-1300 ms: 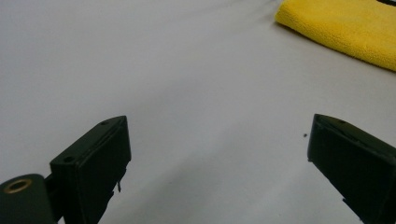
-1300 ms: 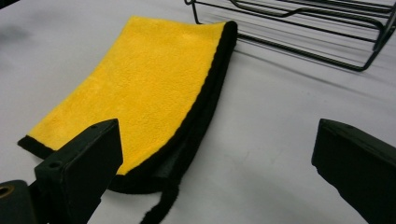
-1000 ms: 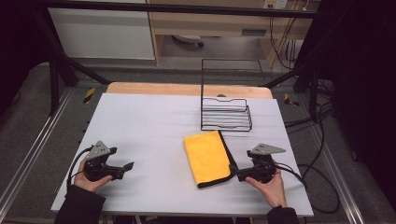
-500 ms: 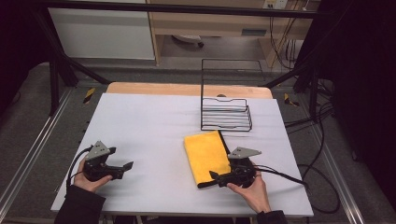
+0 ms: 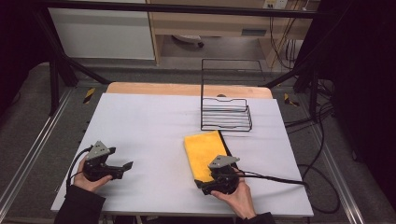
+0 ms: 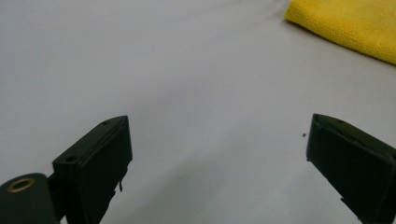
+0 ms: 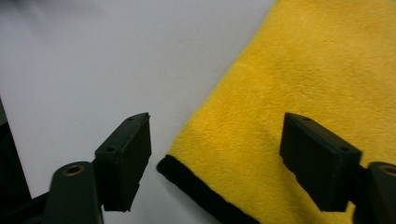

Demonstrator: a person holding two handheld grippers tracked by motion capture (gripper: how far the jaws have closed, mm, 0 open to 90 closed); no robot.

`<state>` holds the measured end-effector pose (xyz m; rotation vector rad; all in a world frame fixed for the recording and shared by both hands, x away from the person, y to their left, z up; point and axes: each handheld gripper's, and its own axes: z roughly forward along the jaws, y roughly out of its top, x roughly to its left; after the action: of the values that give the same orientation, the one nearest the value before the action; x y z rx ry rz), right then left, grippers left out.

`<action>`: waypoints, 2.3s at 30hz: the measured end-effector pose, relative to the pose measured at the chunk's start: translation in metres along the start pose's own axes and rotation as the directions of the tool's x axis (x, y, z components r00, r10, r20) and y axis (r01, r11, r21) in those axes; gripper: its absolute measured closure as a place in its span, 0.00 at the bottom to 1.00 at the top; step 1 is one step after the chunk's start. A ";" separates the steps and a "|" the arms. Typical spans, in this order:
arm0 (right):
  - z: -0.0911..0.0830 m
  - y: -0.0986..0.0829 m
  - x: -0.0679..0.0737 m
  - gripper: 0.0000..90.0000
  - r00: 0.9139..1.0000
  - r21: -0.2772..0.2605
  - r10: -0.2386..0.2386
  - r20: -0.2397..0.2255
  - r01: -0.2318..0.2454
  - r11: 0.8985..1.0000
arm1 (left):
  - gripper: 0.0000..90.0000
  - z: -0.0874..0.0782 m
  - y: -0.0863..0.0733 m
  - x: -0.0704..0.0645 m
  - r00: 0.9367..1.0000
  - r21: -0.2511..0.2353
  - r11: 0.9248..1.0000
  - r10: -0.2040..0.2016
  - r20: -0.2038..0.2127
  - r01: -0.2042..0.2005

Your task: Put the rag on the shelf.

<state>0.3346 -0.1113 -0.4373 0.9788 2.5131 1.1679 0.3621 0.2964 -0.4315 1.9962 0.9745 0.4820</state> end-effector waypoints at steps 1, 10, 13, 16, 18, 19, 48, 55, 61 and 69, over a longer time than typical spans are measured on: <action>0.002 -0.001 0.002 0.33 1.000 0.004 -0.008 -0.003 0.008 1.000 | 0.08 0.000 0.000 0.000 1.000 0.000 1.000 0.000 0.000 0.000; 0.012 -0.004 0.015 0.56 0.997 0.031 -0.058 0.051 0.057 0.998 | 0.08 0.001 0.000 -0.001 1.000 0.003 1.000 -0.001 0.000 0.001; 0.013 -0.005 0.017 0.62 0.995 0.031 -0.066 0.072 0.064 0.997 | 0.08 0.001 0.000 -0.001 1.000 0.003 1.000 0.000 0.000 0.000; 0.013 -0.005 0.016 0.66 0.995 0.036 -0.062 0.076 0.060 0.998 | 0.08 0.001 0.000 -0.001 1.000 0.004 1.000 -0.001 0.001 0.001; 0.013 -0.005 0.017 0.68 0.995 0.036 -0.061 0.083 0.059 0.998 | 0.09 0.001 0.000 -0.001 1.000 0.008 1.000 0.003 0.002 -0.003; 0.014 -0.005 0.017 0.67 0.994 0.035 -0.065 0.086 0.063 0.997 | 0.09 0.001 0.000 -0.001 1.000 0.008 1.000 0.003 0.003 -0.003; 0.013 0.001 0.024 0.92 0.991 0.076 -0.073 0.108 0.065 0.995 | 0.10 0.002 -0.001 0.000 1.000 0.011 1.000 -0.004 0.008 0.004; 0.005 0.012 0.021 0.93 0.999 0.044 0.006 0.053 -0.008 0.999 | 0.10 0.002 -0.001 0.000 1.000 0.013 1.000 -0.006 0.006 0.005; 0.007 0.018 0.027 0.93 0.999 0.025 0.034 0.027 -0.035 0.999 | 0.10 0.002 -0.001 0.000 1.000 0.014 1.000 -0.007 0.005 0.007; 0.017 0.027 0.049 0.93 0.999 0.013 0.024 -0.034 -0.024 1.000 | 0.10 0.001 -0.001 0.000 1.000 0.013 1.000 -0.007 0.003 0.007</action>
<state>0.3186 -0.0566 -0.4243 1.0033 2.5447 1.1877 0.3628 0.2959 -0.4328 2.0042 0.9848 0.4691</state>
